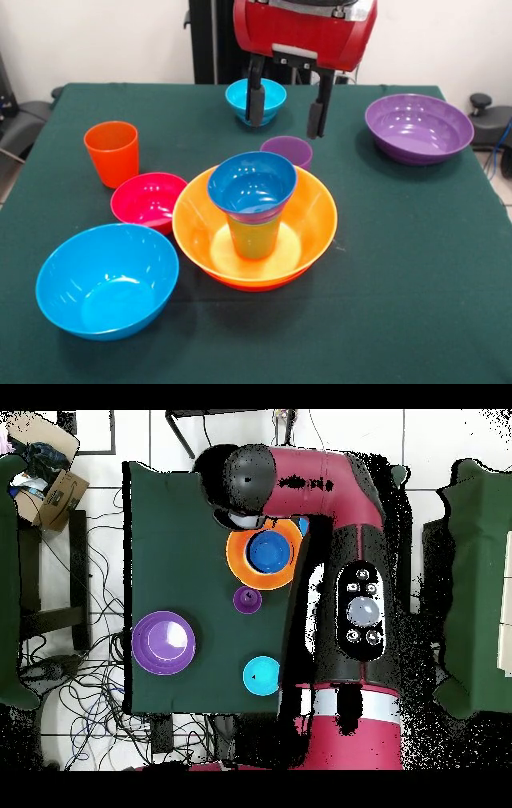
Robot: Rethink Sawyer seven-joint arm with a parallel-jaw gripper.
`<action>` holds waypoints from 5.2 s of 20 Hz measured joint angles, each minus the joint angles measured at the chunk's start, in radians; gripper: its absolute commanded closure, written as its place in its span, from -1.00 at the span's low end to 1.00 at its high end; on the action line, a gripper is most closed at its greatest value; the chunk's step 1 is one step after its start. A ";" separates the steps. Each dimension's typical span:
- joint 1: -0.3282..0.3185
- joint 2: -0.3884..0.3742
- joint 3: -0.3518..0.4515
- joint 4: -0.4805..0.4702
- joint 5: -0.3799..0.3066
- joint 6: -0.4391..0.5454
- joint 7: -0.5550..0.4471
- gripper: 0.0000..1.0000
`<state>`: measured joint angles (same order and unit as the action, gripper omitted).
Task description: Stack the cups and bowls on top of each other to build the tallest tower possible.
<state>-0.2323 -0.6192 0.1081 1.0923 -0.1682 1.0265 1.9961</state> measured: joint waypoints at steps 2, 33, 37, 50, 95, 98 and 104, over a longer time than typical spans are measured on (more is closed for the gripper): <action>0.000 0.000 0.000 -0.001 -0.002 0.000 0.000 -1.00; -0.065 -0.070 0.015 0.180 -0.019 0.000 0.000 -1.00; -0.074 -0.070 0.019 0.180 -0.027 0.000 0.000 -1.00; -0.075 -0.066 0.041 0.175 -0.040 0.000 0.000 -1.00; 0.072 0.183 0.048 -0.169 -0.025 0.105 0.000 -1.00; 0.080 0.222 0.048 -0.223 -0.024 0.129 0.000 -1.00; 0.087 0.291 0.049 -0.330 -0.024 0.171 0.000 -1.00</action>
<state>-0.1457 -0.3282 0.1575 0.7625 -0.1925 1.1972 1.9961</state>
